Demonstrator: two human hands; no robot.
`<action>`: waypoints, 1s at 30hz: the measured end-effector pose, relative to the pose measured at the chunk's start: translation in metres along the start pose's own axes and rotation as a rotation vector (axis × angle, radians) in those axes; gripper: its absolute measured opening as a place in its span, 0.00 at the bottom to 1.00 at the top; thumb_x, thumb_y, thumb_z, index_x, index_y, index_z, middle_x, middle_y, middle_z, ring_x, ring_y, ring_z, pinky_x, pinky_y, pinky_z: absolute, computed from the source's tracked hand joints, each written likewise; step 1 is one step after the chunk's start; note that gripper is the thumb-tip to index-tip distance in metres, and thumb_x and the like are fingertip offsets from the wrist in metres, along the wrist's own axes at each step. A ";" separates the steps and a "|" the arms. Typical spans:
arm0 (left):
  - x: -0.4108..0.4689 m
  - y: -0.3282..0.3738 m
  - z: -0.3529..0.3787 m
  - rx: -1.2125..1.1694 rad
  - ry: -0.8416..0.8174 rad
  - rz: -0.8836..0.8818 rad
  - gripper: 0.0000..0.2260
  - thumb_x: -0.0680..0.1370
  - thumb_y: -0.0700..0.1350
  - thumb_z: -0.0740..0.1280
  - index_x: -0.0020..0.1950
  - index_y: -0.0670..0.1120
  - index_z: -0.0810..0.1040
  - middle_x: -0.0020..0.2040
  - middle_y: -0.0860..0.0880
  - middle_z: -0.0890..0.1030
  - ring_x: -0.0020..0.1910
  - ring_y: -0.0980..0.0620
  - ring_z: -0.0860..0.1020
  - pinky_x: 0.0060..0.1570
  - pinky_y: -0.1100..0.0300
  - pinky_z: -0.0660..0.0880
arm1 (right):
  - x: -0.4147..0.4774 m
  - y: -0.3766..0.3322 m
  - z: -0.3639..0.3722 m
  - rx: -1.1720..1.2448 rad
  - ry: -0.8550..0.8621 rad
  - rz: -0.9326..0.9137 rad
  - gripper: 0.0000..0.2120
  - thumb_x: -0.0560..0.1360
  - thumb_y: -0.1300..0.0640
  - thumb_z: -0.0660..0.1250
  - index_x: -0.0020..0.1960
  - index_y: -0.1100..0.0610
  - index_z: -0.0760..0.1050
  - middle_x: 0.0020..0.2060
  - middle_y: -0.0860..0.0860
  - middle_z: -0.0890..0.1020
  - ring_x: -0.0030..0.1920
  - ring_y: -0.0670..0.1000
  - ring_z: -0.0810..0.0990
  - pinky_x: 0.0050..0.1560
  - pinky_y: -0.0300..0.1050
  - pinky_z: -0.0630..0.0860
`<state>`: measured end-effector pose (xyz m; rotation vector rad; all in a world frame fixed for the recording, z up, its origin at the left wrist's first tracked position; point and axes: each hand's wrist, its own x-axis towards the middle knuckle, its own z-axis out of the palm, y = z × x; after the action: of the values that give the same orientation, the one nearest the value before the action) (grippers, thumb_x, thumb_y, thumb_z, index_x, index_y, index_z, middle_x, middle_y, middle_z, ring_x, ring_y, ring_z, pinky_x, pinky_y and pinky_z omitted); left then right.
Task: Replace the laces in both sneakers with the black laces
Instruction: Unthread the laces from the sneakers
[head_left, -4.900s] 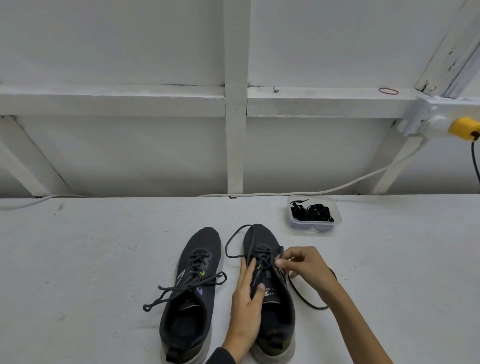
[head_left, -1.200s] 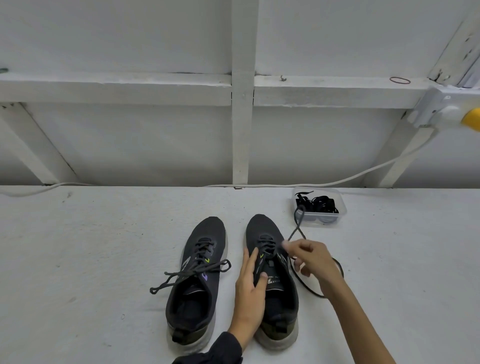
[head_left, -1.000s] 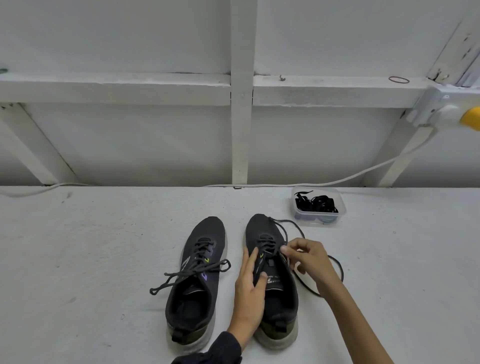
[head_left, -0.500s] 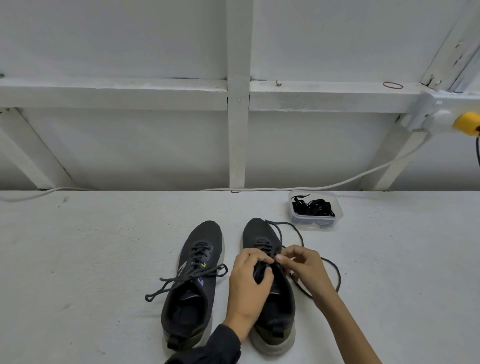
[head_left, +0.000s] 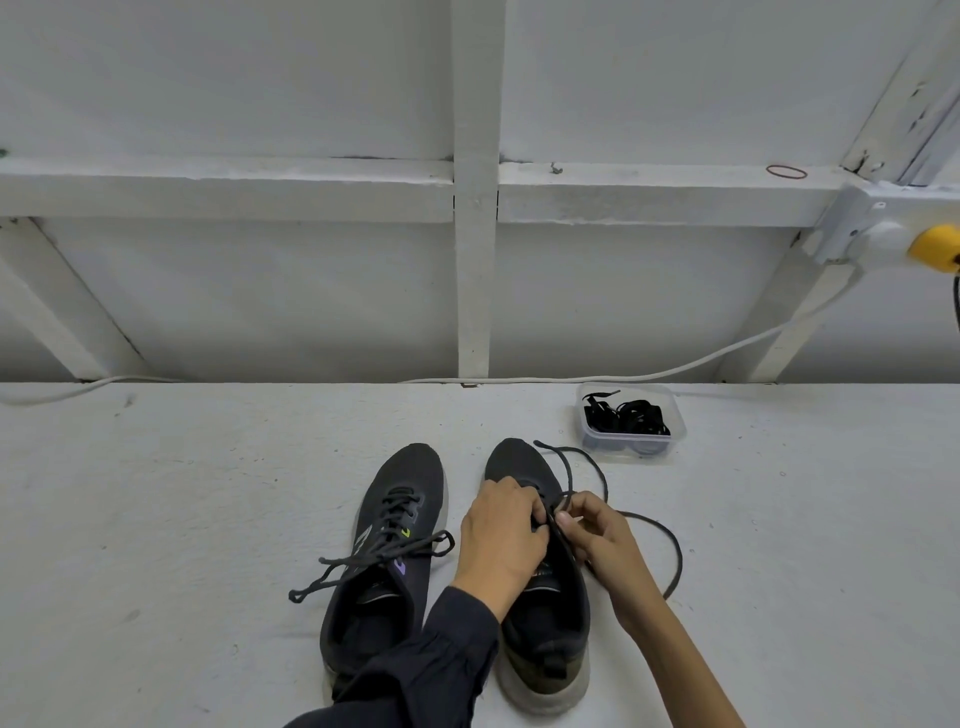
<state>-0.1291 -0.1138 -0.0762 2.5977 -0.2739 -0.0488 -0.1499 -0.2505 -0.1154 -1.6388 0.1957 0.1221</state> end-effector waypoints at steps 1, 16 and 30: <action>0.000 0.001 0.000 0.006 0.003 0.002 0.05 0.77 0.46 0.64 0.51 0.50 0.78 0.56 0.52 0.75 0.59 0.51 0.71 0.47 0.60 0.67 | 0.000 0.000 0.000 -0.001 -0.004 0.002 0.04 0.79 0.64 0.64 0.46 0.63 0.74 0.30 0.49 0.75 0.29 0.43 0.70 0.30 0.34 0.67; -0.007 -0.010 0.017 0.010 0.153 0.108 0.06 0.77 0.48 0.66 0.49 0.48 0.80 0.50 0.53 0.77 0.53 0.51 0.73 0.46 0.57 0.69 | -0.003 -0.002 -0.001 0.083 0.019 -0.021 0.03 0.76 0.63 0.69 0.47 0.62 0.81 0.33 0.53 0.79 0.30 0.45 0.72 0.31 0.35 0.70; -0.010 -0.014 0.028 -0.013 0.250 0.067 0.02 0.72 0.51 0.70 0.41 0.55 0.83 0.42 0.60 0.78 0.44 0.55 0.76 0.35 0.63 0.67 | 0.006 0.008 0.008 -0.072 0.099 -0.038 0.09 0.81 0.61 0.62 0.42 0.64 0.72 0.33 0.50 0.75 0.35 0.47 0.71 0.38 0.41 0.69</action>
<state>-0.1392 -0.1143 -0.1073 2.5454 -0.2669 0.2951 -0.1455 -0.2435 -0.1249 -1.7210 0.2380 0.0189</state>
